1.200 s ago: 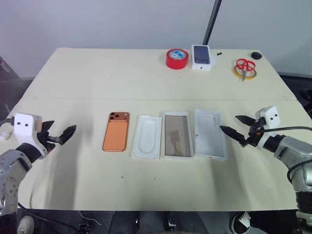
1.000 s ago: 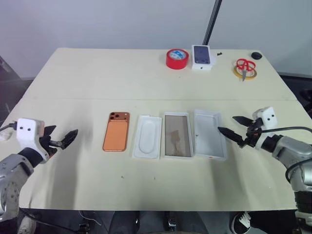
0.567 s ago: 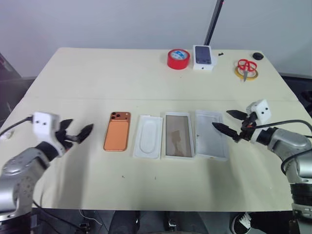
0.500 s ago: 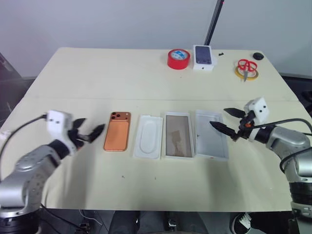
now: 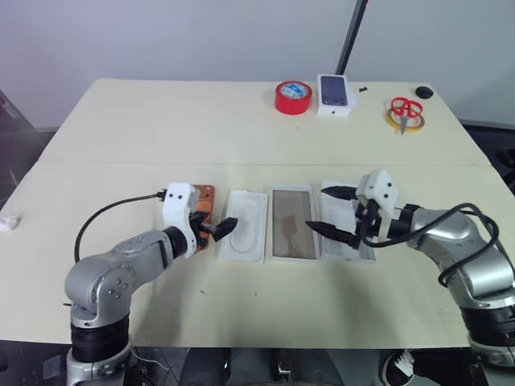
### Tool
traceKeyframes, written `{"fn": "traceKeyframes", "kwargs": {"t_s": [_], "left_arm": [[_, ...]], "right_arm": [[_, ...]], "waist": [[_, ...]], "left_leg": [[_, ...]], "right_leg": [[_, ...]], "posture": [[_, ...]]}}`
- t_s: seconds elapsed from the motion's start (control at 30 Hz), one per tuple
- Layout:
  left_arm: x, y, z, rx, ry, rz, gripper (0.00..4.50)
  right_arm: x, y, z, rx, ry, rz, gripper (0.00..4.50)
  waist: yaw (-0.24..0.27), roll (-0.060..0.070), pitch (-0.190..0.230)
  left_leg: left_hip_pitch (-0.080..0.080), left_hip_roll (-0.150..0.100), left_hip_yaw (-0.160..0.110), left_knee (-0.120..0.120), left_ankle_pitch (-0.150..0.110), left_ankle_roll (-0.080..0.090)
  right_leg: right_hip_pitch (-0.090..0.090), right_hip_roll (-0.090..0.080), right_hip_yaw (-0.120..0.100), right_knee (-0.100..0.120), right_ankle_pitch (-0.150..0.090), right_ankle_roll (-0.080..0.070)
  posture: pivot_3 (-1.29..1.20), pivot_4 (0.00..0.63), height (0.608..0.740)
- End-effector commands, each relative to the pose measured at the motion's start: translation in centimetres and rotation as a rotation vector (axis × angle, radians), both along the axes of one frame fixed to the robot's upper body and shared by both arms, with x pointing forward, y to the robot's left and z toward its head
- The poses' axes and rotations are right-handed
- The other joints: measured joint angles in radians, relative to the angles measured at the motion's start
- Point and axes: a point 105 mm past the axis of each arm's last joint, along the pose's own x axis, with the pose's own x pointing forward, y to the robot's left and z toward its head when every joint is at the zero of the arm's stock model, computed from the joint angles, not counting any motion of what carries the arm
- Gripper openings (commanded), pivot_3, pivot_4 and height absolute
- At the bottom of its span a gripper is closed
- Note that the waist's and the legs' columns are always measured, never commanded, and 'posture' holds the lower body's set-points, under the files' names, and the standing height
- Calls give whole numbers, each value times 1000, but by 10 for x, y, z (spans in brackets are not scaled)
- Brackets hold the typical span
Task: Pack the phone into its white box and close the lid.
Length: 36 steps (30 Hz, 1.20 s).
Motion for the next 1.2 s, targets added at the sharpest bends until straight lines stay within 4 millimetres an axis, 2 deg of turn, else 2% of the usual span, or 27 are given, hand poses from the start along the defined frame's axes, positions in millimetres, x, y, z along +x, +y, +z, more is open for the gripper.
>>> {"fn": "traceKeyframes", "kwargs": {"t_s": [0.03,0.1,0.23,0.33,0.47,0.5,0.63,0.87,1.0,1.17,1.2], "left_arm": [[-1,-5,4,12,20,-9,4454],[1,-6,-2,10,73,11,4454],[3,-25,-5,-106,147,-12,4454],[5,-26,-11,-126,190,18,4454],[7,-25,-15,-143,216,46,2691],[8,-24,-16,-138,220,50,2075],[10,-23,-17,-132,225,58,104],[12,-22,-12,-168,211,69,42],[13,-18,-9,-192,197,87,0],[19,-5,2,-271,164,150,0],[21,-1,6,-279,153,162,0]], "right_arm": [[-1,7,15,7,-58,40,4491],[-1,10,17,8,-61,57,4491],[-5,21,12,-47,-56,119,4491],[-8,24,8,-88,-55,145,4491],[-20,29,0,-158,-10,202,4500],[-24,30,-3,-178,6,222,4500],[-34,32,-17,-279,44,257,4500],[-43,35,-45,-378,116,276,4500],[-45,38,-56,-405,122,283,2733],[-48,43,-59,-417,100,324,100],[-49,45,-60,-426,89,331,41]], "waist": [[0,0,0],[1,0,0],[0,0,0],[2,0,0],[2,0,0],[2,0,0],[2,0,0],[2,0,0],[1,0,0],[0,0,0],[1,0,0]], "left_leg": [[0,0,0,0,0,0],[0,0,0,0,0,0],[0,0,0,0,0,0],[1,-1,0,0,0,0],[1,-1,-1,0,1,-1],[1,-1,-1,0,1,-1],[1,-1,-1,0,1,-1],[1,-1,-1,0,1,-1],[1,-1,-1,0,1,-2],[1,-1,-1,0,1,-2],[1,-1,-1,0,1,-2]], "right_leg": [[0,0,0,0,0,0],[0,0,0,0,0,0],[1,0,0,0,0,0],[1,0,0,0,0,0],[1,0,0,0,0,0],[1,-1,0,0,0,0],[2,-1,0,0,0,0],[2,-1,0,0,0,0],[2,-1,0,0,0,0],[2,0,0,0,0,0],[2,0,0,0,0,0]], "posture": [[0,150,690],[0,150,690],[0,150,690],[0,150,690],[0,150,690],[0,150,690],[0,150,690],[0,150,690],[0,150,690],[0,150,690],[0,150,690]]}}
